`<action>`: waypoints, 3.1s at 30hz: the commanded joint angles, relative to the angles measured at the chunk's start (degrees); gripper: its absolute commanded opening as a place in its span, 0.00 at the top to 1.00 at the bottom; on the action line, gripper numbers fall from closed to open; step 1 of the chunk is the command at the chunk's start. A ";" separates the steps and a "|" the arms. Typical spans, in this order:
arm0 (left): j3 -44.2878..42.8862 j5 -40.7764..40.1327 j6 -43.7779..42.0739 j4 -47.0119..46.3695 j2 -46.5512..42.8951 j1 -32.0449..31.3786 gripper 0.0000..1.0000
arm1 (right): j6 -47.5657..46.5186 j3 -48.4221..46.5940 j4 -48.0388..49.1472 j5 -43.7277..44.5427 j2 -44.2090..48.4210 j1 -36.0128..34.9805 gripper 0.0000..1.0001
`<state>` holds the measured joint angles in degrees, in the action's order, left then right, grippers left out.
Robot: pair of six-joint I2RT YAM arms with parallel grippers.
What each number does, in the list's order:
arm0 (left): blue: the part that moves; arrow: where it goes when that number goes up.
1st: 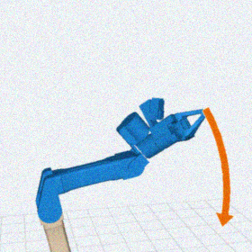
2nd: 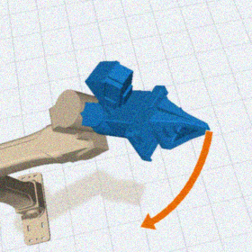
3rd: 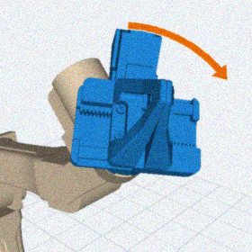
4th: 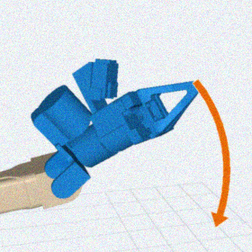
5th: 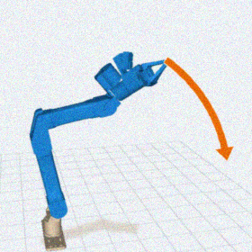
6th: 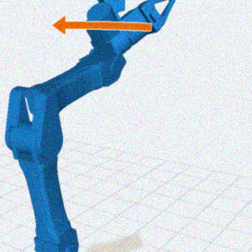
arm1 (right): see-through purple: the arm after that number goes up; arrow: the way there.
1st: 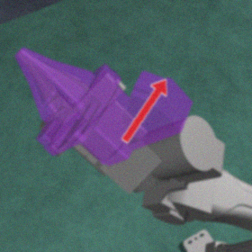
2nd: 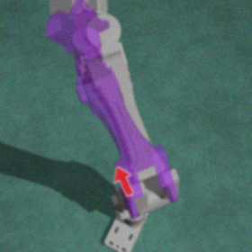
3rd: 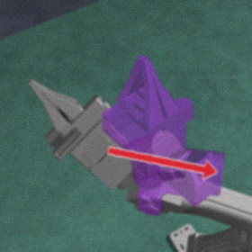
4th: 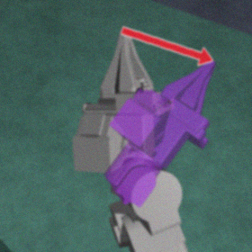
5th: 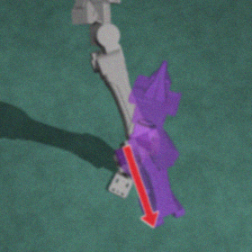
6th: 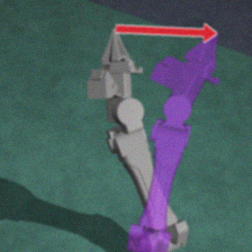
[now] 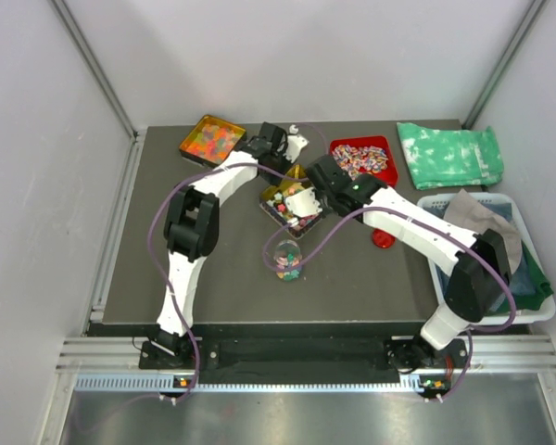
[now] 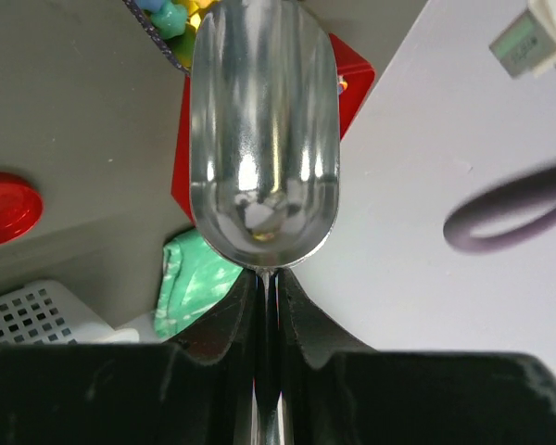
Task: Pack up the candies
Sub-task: Scoop the fake candies from the storage box.
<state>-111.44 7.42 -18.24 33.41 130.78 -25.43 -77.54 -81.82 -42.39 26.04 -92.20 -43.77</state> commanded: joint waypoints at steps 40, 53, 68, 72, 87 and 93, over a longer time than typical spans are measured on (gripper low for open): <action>-2.47 -0.39 -7.16 -8.18 -12.57 -2.69 1.00 | -13.17 -8.44 0.91 9.99 -15.99 4.22 1.00; -2.12 0.75 -5.58 -8.36 -12.13 -2.78 1.00 | -6.77 -11.07 6.09 10.78 -20.47 1.58 1.00; -0.54 0.40 -4.88 -8.98 -12.57 -2.69 1.00 | -6.31 -4.05 3.48 3.06 -15.02 0.44 1.00; -0.18 0.14 -5.05 -9.15 -12.48 -2.78 1.00 | -5.96 -7.29 -2.94 -2.48 -13.88 0.53 1.00; -2.73 0.13 -6.11 -8.80 -9.23 -2.78 1.00 | -6.75 -3.80 -5.70 -9.26 -13.35 3.25 1.00; 1.40 7.08 -8.39 -11.35 -12.74 -3.13 1.00 | -9.12 1.66 1.26 -8.99 -13.88 5.88 1.00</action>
<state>-109.95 7.18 -26.59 30.24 124.77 -27.90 -84.38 -83.46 -41.12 22.17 -105.60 -39.35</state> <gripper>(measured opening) 0.080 0.105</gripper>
